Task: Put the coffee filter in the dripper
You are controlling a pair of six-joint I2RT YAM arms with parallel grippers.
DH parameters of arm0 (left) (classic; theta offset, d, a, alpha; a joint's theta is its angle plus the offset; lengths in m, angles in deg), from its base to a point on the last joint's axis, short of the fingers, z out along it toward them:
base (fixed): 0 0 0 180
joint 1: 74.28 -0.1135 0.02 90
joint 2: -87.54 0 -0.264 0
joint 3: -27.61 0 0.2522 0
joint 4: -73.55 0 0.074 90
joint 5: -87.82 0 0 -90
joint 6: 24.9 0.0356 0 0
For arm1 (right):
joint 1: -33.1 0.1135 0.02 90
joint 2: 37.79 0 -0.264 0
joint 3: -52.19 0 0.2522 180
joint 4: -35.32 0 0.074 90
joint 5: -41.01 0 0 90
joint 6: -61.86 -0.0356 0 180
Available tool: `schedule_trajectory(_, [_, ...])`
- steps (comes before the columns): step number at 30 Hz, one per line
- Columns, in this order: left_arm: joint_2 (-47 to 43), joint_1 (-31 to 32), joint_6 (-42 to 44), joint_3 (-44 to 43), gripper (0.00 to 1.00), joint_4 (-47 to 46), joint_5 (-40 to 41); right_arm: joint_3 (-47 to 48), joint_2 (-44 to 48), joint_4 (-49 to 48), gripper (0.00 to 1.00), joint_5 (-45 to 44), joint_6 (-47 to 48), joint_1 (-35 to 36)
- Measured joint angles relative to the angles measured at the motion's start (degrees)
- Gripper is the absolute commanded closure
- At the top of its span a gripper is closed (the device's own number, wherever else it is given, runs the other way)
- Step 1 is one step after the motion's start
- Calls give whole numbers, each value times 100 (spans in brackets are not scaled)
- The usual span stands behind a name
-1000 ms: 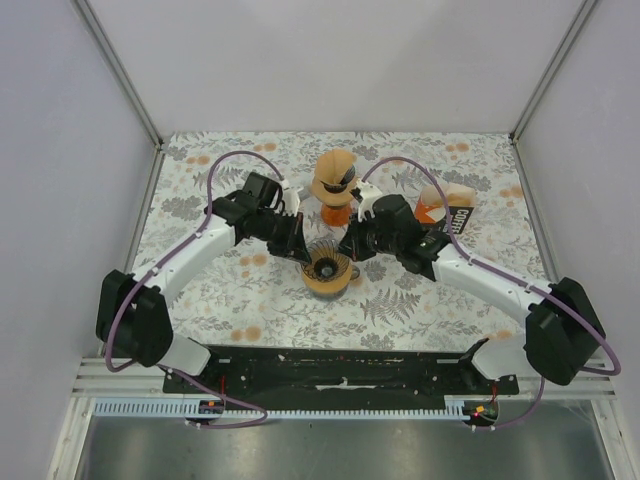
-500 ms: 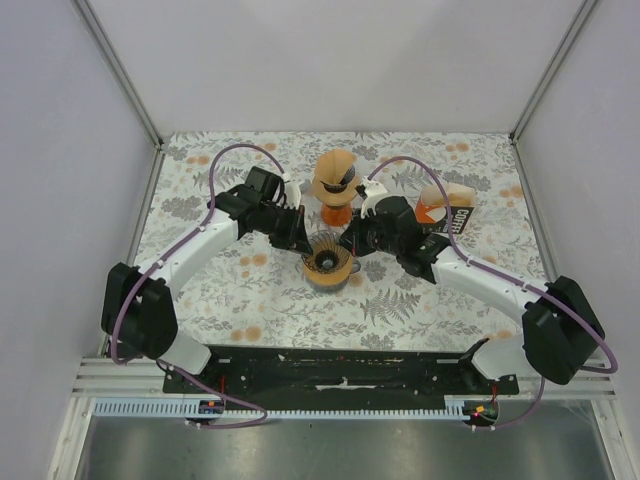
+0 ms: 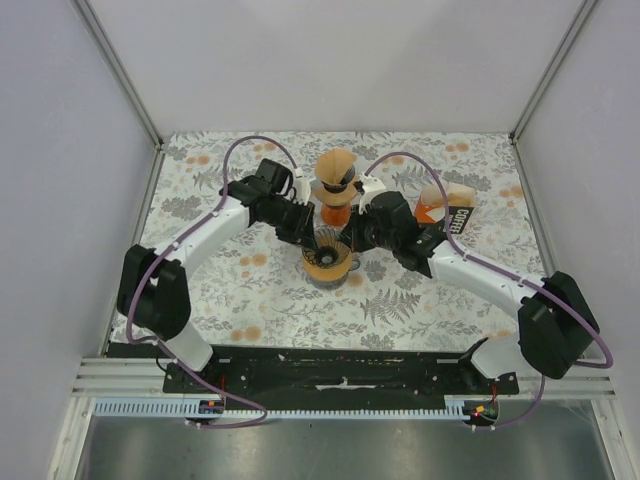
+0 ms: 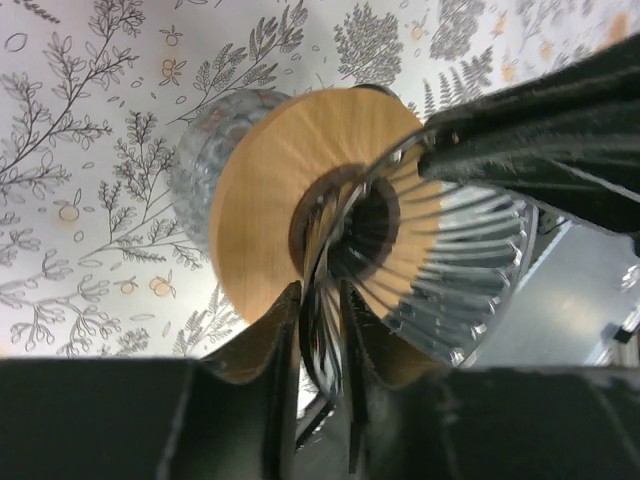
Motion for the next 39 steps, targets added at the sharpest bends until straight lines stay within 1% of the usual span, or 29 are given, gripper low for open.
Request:
schedule_trajectory(4, [404, 192, 328, -142, 64, 55, -7, 223, -76, 225, 87, -11, 35, 66])
schedule_trajectory(7, [411, 210, 428, -245, 62, 120, 52, 264, -22, 450, 81, -48, 70, 76])
schedule_trajectory(12, [417, 221, 514, -389, 54, 219, 116, 334, 24, 887, 70, -68, 197, 116])
schedule_trajectory(17, [417, 273, 527, -595, 46, 216, 109, 341, 22, 1375, 56, -66, 286, 153])
schedule_trajectory(19, [417, 282, 533, -634, 45, 227, 98, 380, 22, 1534, 50, -70, 334, 151])
schedule_trajectory(22, [417, 271, 546, -678, 44, 236, 94, 481, 22, 1788, 45, -72, 426, 151])
schedule_trajectory(32, [417, 243, 566, -710, 36, 267, 94, 955, -11, 2256, 34, -46, 704, 151])
schedule_trajectory(36, [417, 240, 573, -914, 34, 330, 105, 1117, 59, 2420, 34, -96, 898, 149])
schedule_trajectory(39, [396, 229, 595, -1132, 32, 374, 114, 1255, 269, 2634, 36, -328, 1095, 98])
